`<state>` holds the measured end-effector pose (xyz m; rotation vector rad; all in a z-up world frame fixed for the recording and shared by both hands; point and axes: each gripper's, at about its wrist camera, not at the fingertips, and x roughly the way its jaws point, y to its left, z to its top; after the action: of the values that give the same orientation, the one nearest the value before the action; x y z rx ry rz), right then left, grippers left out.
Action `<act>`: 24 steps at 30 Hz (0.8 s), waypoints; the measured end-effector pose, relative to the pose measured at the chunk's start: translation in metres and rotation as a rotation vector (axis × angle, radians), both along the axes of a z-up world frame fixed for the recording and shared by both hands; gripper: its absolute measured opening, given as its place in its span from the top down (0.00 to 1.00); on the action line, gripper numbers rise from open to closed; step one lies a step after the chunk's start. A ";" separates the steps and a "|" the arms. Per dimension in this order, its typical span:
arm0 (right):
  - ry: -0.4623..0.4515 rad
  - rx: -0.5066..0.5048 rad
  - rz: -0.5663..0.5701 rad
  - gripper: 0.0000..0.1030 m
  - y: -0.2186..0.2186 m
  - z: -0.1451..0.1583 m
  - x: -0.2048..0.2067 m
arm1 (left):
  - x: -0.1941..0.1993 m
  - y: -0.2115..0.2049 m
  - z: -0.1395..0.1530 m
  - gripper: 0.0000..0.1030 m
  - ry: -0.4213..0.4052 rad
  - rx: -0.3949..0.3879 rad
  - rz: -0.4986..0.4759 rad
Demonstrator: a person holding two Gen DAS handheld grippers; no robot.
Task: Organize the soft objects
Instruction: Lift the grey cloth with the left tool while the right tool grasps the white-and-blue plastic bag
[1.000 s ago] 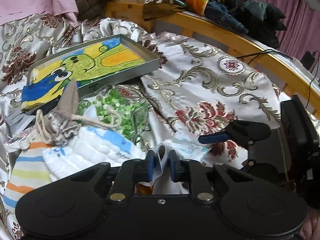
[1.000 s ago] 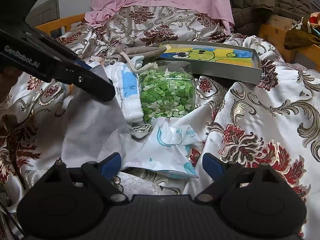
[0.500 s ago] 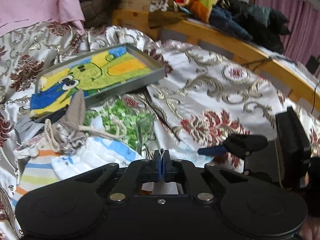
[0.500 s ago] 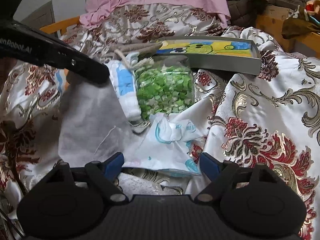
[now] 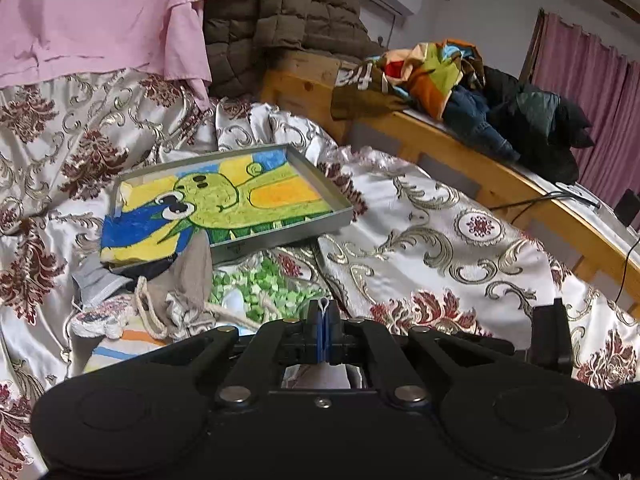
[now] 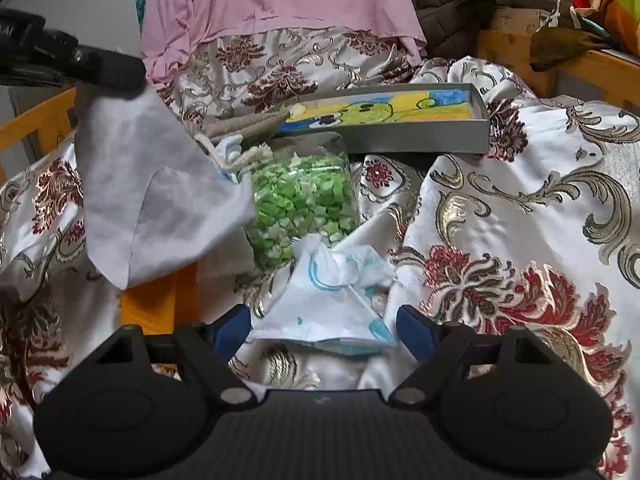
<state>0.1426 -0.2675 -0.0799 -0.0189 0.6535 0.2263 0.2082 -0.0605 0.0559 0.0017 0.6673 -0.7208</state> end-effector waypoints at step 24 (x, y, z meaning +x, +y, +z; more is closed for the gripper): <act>-0.012 -0.040 -0.020 0.29 0.007 -0.007 -0.002 | -0.017 -0.031 0.019 1.00 -0.121 0.066 0.093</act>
<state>0.1402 -0.2608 -0.0865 -0.0525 0.6461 0.1940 0.1909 -0.0918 0.0750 0.0739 0.5709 -0.6046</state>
